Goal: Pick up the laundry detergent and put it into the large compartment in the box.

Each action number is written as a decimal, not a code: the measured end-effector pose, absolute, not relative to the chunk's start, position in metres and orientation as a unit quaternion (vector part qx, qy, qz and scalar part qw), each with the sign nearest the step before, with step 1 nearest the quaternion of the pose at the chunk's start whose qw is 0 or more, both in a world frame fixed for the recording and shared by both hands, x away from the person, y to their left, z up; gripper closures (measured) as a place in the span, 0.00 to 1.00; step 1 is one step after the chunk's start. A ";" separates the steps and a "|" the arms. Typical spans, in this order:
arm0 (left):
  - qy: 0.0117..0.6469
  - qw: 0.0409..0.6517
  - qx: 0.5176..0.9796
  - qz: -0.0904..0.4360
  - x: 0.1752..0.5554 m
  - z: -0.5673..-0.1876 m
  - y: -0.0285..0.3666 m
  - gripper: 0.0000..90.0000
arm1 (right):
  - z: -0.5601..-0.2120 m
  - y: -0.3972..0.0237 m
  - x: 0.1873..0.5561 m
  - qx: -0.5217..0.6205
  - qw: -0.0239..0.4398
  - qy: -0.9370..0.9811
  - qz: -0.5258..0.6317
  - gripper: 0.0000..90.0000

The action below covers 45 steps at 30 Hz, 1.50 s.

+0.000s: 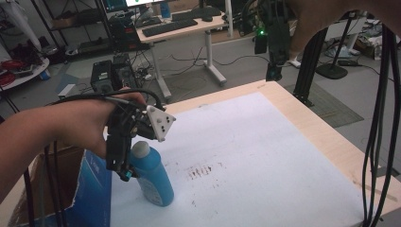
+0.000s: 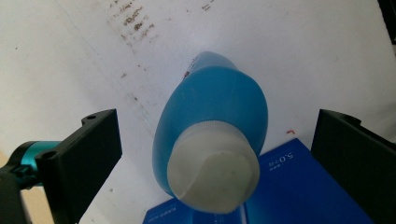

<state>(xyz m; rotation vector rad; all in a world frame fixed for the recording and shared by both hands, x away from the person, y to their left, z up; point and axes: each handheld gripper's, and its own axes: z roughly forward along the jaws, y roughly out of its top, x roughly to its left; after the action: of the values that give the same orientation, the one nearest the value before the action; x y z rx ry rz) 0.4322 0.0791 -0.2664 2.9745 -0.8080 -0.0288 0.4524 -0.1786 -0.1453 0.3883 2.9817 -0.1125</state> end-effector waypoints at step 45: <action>-0.310 0.022 0.950 -0.010 0.444 -0.302 0.087 0.03 | -0.155 -0.178 0.451 0.128 0.069 0.989 -0.037 0.03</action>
<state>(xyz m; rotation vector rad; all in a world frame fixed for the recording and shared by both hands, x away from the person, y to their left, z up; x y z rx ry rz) 0.4438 0.0867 -0.3019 2.9450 -0.9607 -0.0310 0.4510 -0.1777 -0.1551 0.3862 2.9770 -0.1110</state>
